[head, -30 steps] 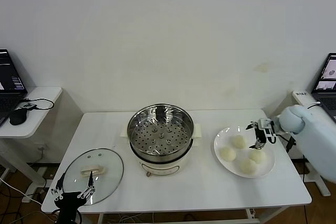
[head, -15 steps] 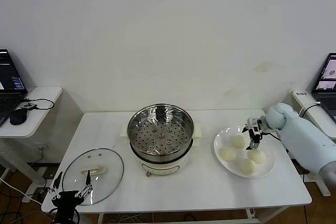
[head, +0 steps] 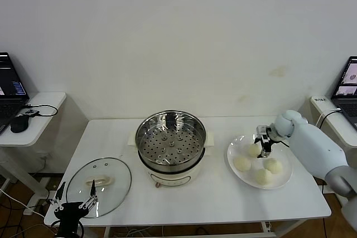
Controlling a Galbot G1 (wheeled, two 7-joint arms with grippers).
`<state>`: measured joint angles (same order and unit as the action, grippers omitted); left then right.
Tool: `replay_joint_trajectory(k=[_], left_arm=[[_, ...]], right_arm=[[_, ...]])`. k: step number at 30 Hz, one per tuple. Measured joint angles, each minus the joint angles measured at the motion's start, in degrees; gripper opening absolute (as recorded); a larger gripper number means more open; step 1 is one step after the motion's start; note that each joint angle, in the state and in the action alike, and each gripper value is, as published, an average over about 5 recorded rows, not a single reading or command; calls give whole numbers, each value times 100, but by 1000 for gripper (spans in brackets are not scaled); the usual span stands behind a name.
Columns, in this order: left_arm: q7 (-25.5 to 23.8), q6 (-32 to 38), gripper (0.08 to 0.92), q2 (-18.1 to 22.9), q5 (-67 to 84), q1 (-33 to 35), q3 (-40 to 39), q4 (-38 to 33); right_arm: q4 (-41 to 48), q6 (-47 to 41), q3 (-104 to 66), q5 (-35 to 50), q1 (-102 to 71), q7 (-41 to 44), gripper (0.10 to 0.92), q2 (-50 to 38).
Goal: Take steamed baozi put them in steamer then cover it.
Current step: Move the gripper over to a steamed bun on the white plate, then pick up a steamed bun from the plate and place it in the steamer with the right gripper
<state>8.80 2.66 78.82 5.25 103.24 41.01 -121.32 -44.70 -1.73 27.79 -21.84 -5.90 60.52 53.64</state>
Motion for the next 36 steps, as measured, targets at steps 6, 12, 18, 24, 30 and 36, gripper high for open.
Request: replay_joint_trajectory(k=[6, 12, 18, 24, 30, 36], left_arm=[[7, 6, 823, 3, -2, 9, -4, -13], [7, 6, 823, -7, -1, 11, -18, -53], [-5, -2, 823, -43, 8, 21, -55, -109], [-5, -4, 823, -80, 23, 53, -118, -182], [-7, -14, 823, -109, 66, 44, -156, -254], [-9, -15, 823, -148, 147, 66, -117, -292]], right_arm=[[22, 7, 52, -20, 19, 1, 612, 10], [-79, -15, 150, 62, 98, 44, 579, -79], [-439, -89, 389, 368, 317, 127, 577, -324], [-1049, -186, 883, 964, 889, 210, 582, -688], [-1634, -252, 1587, 1666, 1802, 235, 583, -833], [-2015, -264, 2329, 2356, 2714, 148, 586, -662]])
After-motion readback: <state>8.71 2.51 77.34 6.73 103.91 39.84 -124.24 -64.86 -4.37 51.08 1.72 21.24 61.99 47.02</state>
